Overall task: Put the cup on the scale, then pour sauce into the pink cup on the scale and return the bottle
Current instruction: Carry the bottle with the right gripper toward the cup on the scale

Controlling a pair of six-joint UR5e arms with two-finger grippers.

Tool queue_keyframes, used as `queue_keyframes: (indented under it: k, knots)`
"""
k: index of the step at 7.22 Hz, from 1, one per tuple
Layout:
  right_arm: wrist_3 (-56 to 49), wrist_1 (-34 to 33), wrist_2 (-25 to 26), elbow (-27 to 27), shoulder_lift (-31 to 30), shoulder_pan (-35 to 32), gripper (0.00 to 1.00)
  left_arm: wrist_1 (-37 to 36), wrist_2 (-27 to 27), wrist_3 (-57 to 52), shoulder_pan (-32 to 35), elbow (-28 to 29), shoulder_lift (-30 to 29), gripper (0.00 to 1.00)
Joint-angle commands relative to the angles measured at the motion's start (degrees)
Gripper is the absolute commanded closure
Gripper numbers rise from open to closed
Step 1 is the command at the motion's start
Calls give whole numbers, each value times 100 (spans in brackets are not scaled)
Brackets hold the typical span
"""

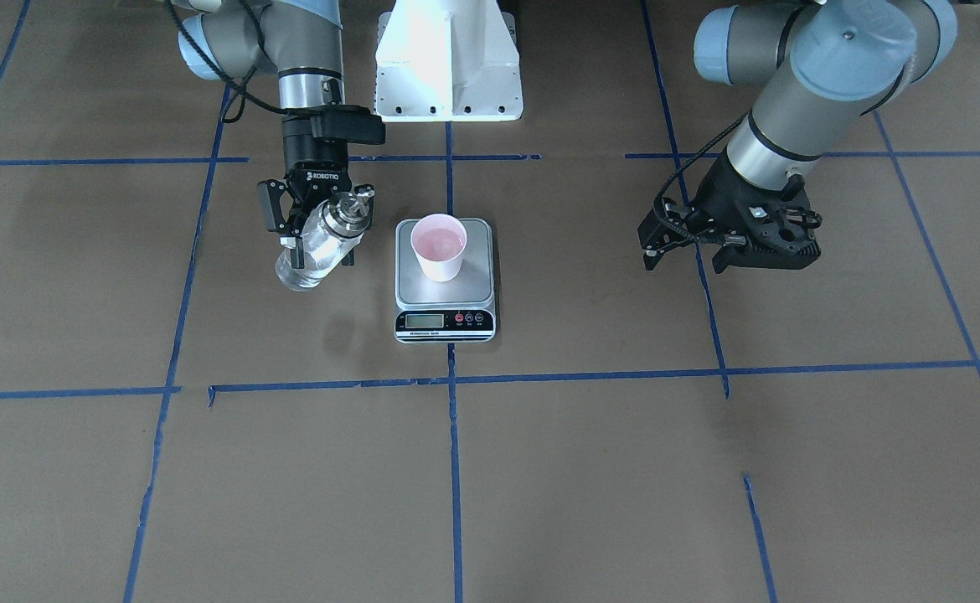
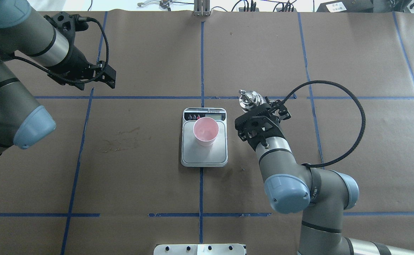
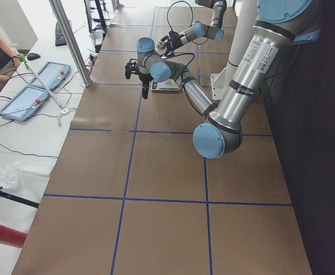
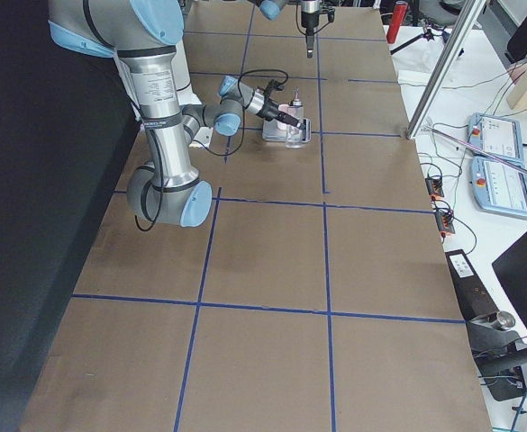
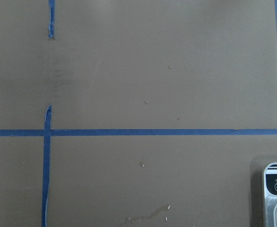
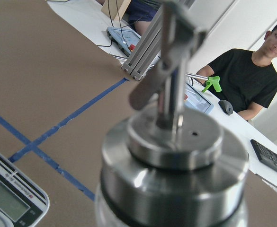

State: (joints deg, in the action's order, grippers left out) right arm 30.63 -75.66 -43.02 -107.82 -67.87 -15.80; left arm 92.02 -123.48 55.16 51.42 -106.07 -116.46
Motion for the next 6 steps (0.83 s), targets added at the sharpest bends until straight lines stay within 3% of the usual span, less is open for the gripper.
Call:
queue_keyframes:
  k: [1, 4, 6]
  knots:
    - [-434, -1322, 39, -81, 116, 24, 100, 0, -1, -5, 0, 8, 1, 5]
    - [-1300, -2563, 74, -143, 466, 217, 100, 0, -9, -5, 0, -1, -8, 5]
    - [-1901, -2935, 92, -143, 608, 235, 100, 0, -9, 4, 0, -1, -8, 5]
